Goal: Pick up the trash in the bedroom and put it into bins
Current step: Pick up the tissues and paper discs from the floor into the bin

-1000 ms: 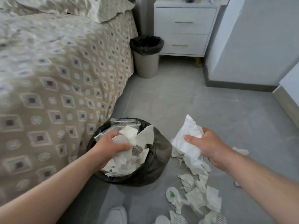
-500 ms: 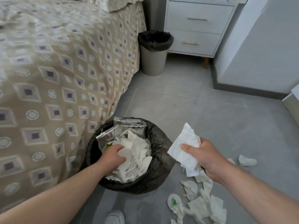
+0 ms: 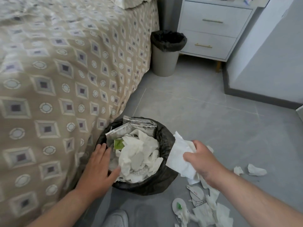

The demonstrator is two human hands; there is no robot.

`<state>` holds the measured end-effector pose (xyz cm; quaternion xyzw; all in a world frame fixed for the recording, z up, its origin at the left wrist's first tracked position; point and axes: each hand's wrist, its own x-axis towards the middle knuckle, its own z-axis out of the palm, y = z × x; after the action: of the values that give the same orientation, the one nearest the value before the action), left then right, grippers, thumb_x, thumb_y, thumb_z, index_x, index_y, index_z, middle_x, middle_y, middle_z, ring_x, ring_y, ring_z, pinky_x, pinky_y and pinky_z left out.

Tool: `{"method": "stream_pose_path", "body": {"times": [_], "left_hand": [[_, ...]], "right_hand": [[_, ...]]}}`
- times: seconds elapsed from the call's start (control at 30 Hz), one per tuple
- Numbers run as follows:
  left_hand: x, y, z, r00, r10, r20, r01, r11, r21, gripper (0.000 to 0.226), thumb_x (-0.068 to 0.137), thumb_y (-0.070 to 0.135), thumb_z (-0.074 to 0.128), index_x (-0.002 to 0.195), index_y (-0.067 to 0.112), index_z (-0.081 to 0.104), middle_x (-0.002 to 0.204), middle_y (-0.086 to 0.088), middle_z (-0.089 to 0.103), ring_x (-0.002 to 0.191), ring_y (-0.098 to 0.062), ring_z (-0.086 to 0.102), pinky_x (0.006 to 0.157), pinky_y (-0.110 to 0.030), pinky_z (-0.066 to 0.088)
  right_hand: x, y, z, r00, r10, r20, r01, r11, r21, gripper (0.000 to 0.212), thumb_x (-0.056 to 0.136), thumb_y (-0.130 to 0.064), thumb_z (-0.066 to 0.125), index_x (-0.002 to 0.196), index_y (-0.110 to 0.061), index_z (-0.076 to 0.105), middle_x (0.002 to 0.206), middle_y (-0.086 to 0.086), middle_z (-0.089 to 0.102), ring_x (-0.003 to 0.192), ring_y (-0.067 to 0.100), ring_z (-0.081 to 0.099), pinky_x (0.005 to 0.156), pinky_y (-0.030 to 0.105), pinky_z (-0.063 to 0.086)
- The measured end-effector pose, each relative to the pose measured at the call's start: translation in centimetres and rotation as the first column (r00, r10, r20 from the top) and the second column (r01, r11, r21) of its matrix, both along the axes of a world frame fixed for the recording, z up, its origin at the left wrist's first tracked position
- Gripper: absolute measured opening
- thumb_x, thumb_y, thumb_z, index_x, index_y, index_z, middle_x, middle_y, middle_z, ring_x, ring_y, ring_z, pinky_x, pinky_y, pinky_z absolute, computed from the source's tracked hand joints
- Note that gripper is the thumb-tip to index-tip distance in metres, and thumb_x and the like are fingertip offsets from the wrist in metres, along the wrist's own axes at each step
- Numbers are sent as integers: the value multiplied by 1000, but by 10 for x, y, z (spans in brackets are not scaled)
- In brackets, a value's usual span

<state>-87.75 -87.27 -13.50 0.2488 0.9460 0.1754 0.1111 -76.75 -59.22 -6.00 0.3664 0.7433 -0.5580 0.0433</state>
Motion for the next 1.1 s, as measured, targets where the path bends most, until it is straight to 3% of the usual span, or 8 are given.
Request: {"method": "stream_pose_path", "body": {"times": [0.1, 0.3, 0.4, 0.5, 0.63, 0.87, 1.03, 1.1], "left_hand": [[2, -9, -15, 999, -25, -27, 25, 1000, 3, 103, 71, 80, 3, 150, 15, -6, 155, 1, -22, 135, -2, -35, 111, -19, -19], [-2, -14, -26, 994, -63, -93, 65, 998, 14, 94, 81, 76, -2, 150, 11, 3, 158, -3, -9, 141, -6, -24, 113, -22, -15], [-3, -16, -28, 993, -64, -98, 67, 997, 26, 89, 86, 72, 4, 150, 10, 8, 158, -4, -4, 142, -7, -20, 114, -22, -13], [-3, -16, -29, 992, -69, -110, 74, 996, 39, 87, 87, 70, 3, 150, 10, 8, 158, -4, -4, 143, -8, -20, 114, -25, -12], [-5, -16, -32, 990, -86, -112, 89, 996, 21, 86, 89, 67, 7, 150, 7, 13, 158, -8, 2, 145, -14, -12, 115, -33, -3], [-6, -16, -35, 985, -109, -131, 110, 994, 0, 87, 87, 68, 3, 150, 10, 8, 159, -6, -3, 145, -14, -15, 116, -35, -5], [-10, -13, -26, 984, -94, -152, 104, 993, 54, 90, 84, 72, 3, 150, 12, 14, 159, -6, 3, 145, -11, -12, 116, -31, -9], [-5, -5, -8, 972, -134, -195, 152, 985, 83, 86, 87, 68, 10, 146, 8, 27, 156, -13, 17, 146, -18, 1, 117, -38, -2]], "right_hand": [[-20, -20, -2, 983, 183, -7, -180, 972, 150, 32, 80, -8, 61, 106, -22, 51, 99, -2, 63, 83, 11, 61, 62, 18, 48], [-74, -55, -26, 903, 426, 59, -418, 839, 347, 49, 84, -28, 65, 130, -25, 48, 119, -5, 58, 103, 13, 55, 74, 8, 41], [-74, -64, -34, 865, 481, 140, -429, 566, 704, 59, 88, -38, 60, 139, -17, 39, 137, 7, 42, 123, 27, 42, 103, 32, 39], [-68, -69, -37, 795, 574, 196, -445, 332, 832, 50, 86, -32, 61, 131, -13, 47, 130, 11, 46, 114, 32, 46, 94, 40, 46], [-70, -76, -55, 690, 607, 395, -703, 432, 565, 40, 90, -21, 56, 127, -19, 40, 133, 9, 37, 121, 30, 37, 95, 38, 41], [-89, -85, -77, 651, 598, 468, -759, 514, 400, 35, 85, -15, 57, 115, -16, 39, 122, 13, 43, 112, 35, 49, 88, 42, 48], [-75, -65, -45, 667, 630, 398, -735, 471, 487, 39, 90, -26, 53, 126, -17, 42, 123, 8, 48, 114, 30, 50, 88, 41, 47], [-57, -45, -24, 697, 654, 295, -673, 453, 585, 41, 92, -28, 51, 131, -17, 45, 123, 6, 52, 116, 26, 50, 91, 39, 46]]}}
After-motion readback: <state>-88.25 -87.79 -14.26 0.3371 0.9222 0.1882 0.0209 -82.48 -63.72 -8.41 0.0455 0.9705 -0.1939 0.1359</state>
